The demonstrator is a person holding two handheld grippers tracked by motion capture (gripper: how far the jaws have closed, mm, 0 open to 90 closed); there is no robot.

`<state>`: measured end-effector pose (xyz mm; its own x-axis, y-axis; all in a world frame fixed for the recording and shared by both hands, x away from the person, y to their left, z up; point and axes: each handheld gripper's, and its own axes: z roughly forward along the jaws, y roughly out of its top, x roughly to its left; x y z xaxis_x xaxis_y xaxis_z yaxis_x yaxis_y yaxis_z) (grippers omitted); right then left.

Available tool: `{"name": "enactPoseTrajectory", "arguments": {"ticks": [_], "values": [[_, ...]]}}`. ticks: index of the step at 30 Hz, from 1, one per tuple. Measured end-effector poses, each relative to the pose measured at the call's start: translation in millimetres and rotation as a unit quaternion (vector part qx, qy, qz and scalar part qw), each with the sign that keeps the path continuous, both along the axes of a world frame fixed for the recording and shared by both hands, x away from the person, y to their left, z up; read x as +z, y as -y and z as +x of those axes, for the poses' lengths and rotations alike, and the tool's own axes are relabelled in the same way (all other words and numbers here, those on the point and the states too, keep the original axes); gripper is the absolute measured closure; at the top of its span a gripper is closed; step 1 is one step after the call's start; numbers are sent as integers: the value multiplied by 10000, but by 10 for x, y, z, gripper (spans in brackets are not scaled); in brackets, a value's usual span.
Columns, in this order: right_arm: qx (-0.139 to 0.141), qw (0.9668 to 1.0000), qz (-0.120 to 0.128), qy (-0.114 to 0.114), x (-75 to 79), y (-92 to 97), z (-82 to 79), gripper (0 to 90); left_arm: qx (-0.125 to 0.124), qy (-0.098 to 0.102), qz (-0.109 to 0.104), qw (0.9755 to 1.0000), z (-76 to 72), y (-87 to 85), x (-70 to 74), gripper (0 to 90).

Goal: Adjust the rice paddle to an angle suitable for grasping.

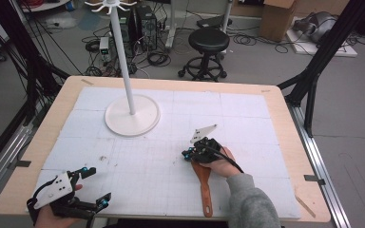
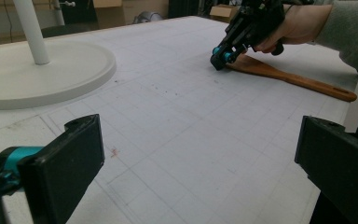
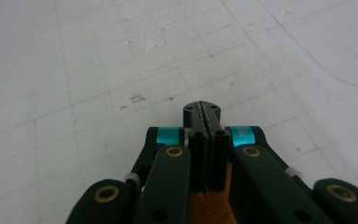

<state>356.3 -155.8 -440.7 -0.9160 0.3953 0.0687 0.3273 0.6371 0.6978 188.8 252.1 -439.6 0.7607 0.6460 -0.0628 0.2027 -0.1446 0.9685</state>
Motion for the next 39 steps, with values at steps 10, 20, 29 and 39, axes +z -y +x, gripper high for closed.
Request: {"name": "enactPoseTrajectory", "arguments": {"ticks": [10,20,29,39], "values": [[-82,9999,-71,-6,8,59,-49,894,-57,0,46,10000,31,32,-2,18],[-169,9998,-53,-44,7,209,-93,895,-130,-10,43,9999,69,73,-5,18],[-280,9995,-1,-117,2,369,-142,895,-192,-14,57,9998,99,104,-6,19],[-373,9991,24,-185,0,533,-209,895,-249,-22,71,9997,122,131,-8,18]]}}
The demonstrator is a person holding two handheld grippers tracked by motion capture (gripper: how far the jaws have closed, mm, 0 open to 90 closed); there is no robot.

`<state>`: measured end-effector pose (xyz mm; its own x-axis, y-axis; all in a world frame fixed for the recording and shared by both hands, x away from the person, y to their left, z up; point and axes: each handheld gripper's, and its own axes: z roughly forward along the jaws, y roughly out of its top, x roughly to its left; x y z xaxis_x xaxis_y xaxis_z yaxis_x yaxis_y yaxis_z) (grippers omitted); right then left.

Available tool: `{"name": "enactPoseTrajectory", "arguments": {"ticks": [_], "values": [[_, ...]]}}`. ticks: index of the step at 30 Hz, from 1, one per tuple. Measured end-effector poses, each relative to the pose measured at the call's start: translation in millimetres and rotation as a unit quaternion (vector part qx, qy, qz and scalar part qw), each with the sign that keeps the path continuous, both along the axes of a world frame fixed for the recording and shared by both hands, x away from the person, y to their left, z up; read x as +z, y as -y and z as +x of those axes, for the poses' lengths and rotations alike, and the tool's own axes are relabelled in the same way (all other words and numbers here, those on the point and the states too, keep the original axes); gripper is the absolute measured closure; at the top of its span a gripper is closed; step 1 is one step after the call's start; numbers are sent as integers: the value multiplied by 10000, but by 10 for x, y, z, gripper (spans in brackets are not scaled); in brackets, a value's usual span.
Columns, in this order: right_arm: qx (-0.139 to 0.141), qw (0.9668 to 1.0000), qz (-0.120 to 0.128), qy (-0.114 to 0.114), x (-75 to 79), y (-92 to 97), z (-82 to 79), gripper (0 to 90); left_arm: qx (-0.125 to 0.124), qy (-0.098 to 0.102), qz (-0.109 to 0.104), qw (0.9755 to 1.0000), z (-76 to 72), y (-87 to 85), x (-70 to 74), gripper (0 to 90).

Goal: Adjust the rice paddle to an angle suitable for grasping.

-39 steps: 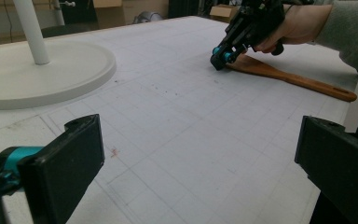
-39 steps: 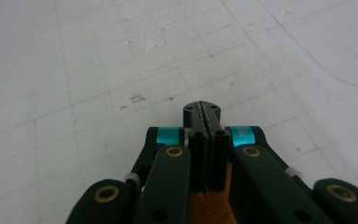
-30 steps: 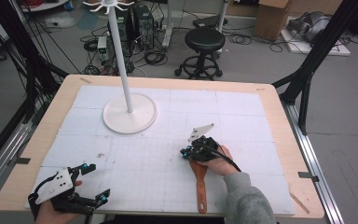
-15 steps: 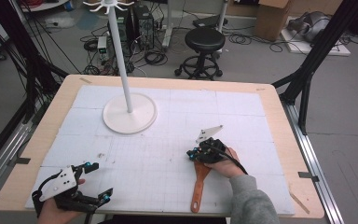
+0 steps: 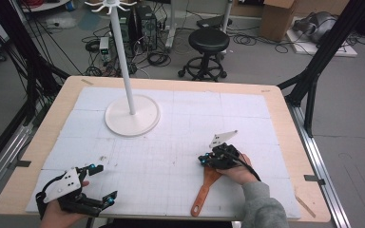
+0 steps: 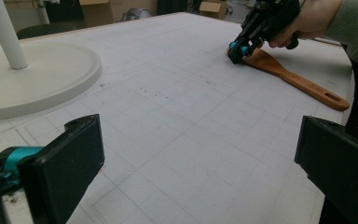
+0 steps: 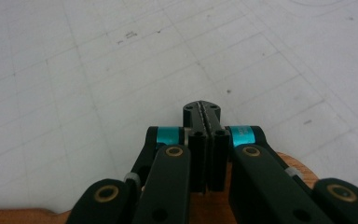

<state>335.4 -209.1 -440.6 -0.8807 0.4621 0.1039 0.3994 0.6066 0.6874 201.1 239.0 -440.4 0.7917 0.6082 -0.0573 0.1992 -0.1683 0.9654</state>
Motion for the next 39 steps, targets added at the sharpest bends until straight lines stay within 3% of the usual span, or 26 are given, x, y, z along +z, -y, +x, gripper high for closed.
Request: {"name": "enactPoseTrajectory", "arguments": {"ticks": [33,35,39], "values": [[-354,9991,196,-138,-21,456,-247,895,-47,-13,38,10000,15,26,-2,18],[-304,9994,152,-54,-11,449,-251,895,-44,-17,56,10000,19,32,-1,18],[-258,9991,327,91,53,444,-316,895,-51,-8,48,10000,24,29,1,19]]}}
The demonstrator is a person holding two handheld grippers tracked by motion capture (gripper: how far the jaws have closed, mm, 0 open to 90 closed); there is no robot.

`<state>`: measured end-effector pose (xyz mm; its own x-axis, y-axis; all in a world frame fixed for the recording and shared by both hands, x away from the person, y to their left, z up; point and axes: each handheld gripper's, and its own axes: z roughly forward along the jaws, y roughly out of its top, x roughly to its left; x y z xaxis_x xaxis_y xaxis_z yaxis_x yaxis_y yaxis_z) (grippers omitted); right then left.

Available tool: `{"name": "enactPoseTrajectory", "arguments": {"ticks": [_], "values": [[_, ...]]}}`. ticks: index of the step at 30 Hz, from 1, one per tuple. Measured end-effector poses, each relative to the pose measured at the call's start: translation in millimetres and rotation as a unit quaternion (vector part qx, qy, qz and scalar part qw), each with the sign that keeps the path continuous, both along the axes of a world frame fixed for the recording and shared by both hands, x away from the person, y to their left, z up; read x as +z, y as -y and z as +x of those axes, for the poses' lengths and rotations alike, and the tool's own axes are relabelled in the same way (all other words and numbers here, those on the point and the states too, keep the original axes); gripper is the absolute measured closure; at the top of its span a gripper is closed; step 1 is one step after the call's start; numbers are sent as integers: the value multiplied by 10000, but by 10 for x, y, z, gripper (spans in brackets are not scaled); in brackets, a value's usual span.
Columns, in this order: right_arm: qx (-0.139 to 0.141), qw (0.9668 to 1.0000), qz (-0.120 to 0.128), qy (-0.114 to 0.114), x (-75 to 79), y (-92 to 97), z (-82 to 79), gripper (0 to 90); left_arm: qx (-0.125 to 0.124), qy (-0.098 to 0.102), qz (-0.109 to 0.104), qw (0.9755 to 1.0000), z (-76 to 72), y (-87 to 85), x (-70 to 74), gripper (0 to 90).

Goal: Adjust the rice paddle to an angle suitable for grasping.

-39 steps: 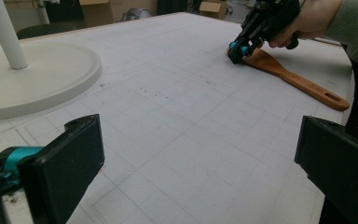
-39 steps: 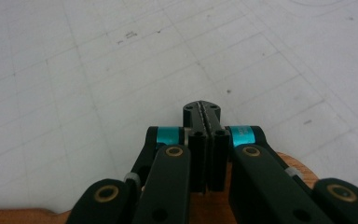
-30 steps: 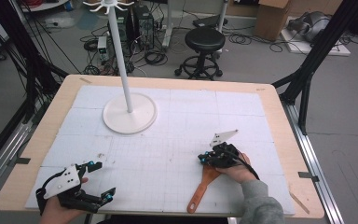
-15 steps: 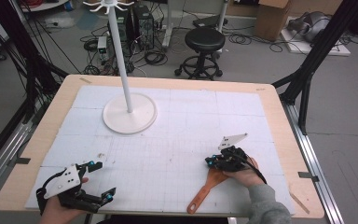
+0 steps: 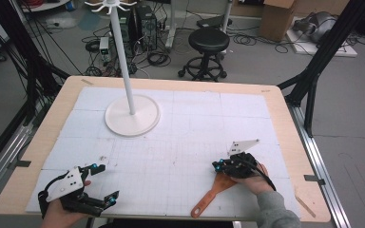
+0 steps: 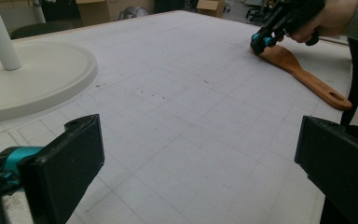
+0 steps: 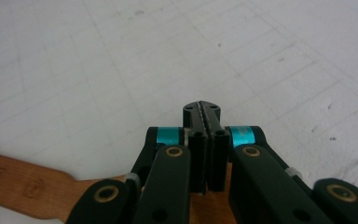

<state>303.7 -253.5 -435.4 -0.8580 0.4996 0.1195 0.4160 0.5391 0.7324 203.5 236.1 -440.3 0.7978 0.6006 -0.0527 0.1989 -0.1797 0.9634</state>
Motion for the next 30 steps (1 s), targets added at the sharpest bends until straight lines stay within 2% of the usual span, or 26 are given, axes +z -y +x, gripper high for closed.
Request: {"name": "enactPoseTrajectory", "arguments": {"ticks": [3,5,9,10,12,16,21,26,30], "values": [[52,9999,87,114,41,18,-119,894,26,-1,-12,10000,4,-7,0,19],[104,9998,152,104,51,53,-266,894,4,4,-19,10000,4,-4,1,19],[177,9996,222,91,56,83,-388,894,-16,-10,-10,10000,6,15,2,18],[288,9991,285,82,60,100,-459,894,-31,-3,14,10000,12,16,2,19],[345,9988,333,69,59,103,-482,894,-33,-9,19,10000,19,22,0,19],[646,9970,418,85,57,85,-597,894,-51,-21,24,10000,29,29,-3,19],[994,9948,244,9,46,0,-727,894,-51,-18,24,10000,27,32,-2,18],[1222,9924,139,-33,27,-35,-762,893,-58,-36,24,10000,30,37,-5,19],[1291,9915,94,-117,4,-41,-761,893,-63,-35,28,10000,33,36,-7,19]]}}
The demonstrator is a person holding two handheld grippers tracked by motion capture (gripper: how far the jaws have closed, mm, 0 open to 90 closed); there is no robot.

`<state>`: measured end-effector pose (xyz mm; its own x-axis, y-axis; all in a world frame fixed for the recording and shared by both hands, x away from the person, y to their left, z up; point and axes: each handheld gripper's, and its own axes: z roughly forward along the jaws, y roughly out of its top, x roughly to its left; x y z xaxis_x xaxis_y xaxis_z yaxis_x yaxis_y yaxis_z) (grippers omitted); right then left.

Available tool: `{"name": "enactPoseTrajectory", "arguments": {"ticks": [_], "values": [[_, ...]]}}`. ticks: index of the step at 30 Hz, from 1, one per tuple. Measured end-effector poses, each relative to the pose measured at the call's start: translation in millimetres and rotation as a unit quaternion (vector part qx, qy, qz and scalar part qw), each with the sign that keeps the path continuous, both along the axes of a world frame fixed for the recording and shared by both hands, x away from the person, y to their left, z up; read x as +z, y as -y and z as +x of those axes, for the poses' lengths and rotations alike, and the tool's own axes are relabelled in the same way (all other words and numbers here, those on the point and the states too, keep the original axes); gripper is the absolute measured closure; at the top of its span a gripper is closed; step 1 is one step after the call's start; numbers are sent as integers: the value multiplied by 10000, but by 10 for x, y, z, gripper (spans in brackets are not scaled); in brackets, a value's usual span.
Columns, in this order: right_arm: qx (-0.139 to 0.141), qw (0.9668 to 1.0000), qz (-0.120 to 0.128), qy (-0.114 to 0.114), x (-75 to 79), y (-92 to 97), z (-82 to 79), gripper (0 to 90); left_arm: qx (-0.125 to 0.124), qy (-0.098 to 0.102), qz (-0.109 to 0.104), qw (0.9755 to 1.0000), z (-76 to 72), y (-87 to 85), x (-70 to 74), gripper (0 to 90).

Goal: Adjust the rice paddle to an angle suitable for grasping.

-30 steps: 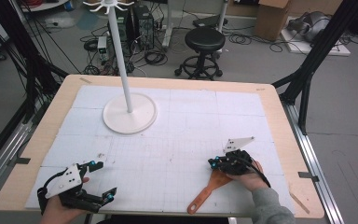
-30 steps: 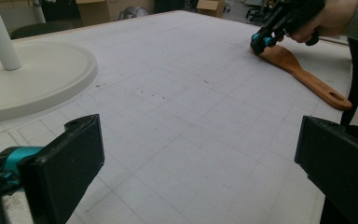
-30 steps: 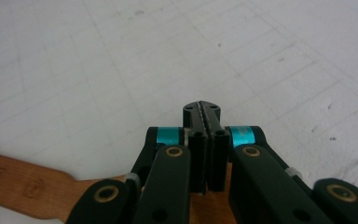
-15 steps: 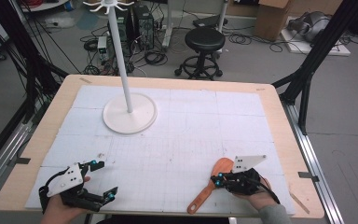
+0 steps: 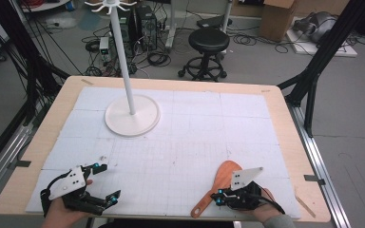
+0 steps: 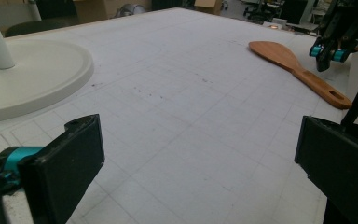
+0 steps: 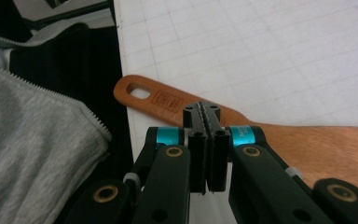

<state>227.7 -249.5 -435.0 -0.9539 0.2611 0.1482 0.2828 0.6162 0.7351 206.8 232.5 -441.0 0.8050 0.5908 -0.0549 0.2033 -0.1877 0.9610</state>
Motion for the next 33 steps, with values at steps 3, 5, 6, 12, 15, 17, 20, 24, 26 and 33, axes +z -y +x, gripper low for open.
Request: {"name": "enactPoseTrajectory", "arguments": {"ticks": [3,5,6,12,15,17,20,24,26,33], "values": [[149,9998,-73,-53,-25,-22,-11,894,2,-8,-3,10000,-2,0,1,19],[203,9997,-84,-60,-26,-29,-16,893,1,-2,13,10000,-3,1,1,19],[245,9996,-94,-73,-29,-37,-22,893,-1,-5,12,10000,-4,1,1,19],[569,9982,-179,-77,-58,-92,-52,893,3,-1,22,10000,2,4,-3,18],[616,9977,-262,-98,-76,-117,-50,893,-19,-2,41,10000,3,9,-6,19],[606,9978,-249,-115,-77,-120,-49,893,-10,-7,29,10000,1,13,-7,18],[635,9977,-240,-80,-82,-129,-39,893,-10,-3,33,10000,3,13,-7,18],[600,9978,-263,-88,-79,-163,-29,893,-11,-9,25,10000,5,10,-5,18],[625,9976,-274,-87,-82,-180,-19,893,-3,-13,33,10000,6,12,-7,19],[578,9980,-241,-106,-89,-216,13,894,-7,-22,73,10000,7,22,-13,18]]}}
